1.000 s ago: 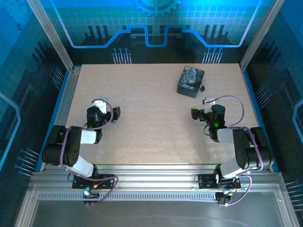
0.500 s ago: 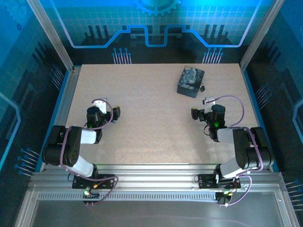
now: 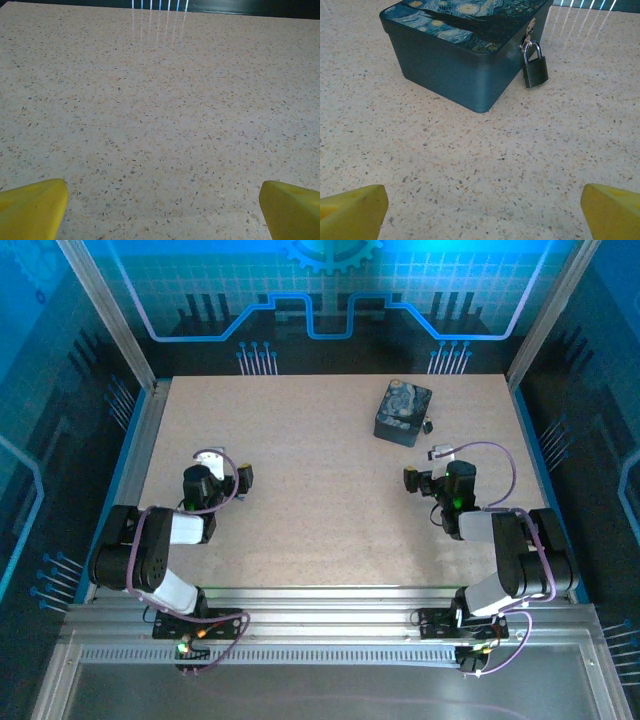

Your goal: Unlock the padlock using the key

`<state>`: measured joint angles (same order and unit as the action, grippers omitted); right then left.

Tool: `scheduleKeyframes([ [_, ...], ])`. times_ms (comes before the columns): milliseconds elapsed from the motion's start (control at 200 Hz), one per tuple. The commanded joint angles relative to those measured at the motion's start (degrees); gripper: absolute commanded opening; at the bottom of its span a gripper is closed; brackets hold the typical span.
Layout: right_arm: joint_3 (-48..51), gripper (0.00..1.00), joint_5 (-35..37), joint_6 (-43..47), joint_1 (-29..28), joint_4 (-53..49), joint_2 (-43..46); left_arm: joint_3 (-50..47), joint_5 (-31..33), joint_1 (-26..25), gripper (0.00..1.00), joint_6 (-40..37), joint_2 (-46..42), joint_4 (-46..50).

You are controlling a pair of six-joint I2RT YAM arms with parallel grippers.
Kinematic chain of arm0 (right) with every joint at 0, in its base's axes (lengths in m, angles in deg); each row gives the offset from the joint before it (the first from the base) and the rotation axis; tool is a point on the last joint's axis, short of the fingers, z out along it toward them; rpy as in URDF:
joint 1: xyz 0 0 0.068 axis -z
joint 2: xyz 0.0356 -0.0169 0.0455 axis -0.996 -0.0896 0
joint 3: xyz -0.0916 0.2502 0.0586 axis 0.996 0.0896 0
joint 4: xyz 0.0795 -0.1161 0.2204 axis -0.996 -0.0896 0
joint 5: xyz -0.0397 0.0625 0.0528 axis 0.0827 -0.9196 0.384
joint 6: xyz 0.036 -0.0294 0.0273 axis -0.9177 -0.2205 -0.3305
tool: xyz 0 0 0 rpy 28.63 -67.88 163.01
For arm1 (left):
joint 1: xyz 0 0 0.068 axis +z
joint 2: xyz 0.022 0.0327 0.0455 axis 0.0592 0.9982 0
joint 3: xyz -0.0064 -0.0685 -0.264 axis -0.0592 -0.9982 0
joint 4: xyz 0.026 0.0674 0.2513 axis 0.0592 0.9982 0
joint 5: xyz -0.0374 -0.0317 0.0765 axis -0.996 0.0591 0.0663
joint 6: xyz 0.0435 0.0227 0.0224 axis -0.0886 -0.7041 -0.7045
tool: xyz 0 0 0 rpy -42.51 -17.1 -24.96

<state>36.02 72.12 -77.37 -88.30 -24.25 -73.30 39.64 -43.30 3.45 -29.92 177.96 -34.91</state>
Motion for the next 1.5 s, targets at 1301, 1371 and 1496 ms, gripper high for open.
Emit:
scheduleKeyframes([
  [1301, -58.0, 0.39, -18.9, -33.3, 2.6, -50.9, -32.0, 30.7, 12.3, -8.1, 0.99, 21.5, -14.6, 67.2],
  [1371, -57.4, 0.38, -19.0, -33.2, 1.0, -50.9, -31.7, 31.6, 12.6, -8.1, 0.99, 21.9, -14.1, 68.9],
  [1496, -55.5, 0.37, -19.7, -34.7, -2.9, -50.0, -30.3, 33.4, 12.4, -8.1, 0.99, 22.6, -12.8, 71.2],
])
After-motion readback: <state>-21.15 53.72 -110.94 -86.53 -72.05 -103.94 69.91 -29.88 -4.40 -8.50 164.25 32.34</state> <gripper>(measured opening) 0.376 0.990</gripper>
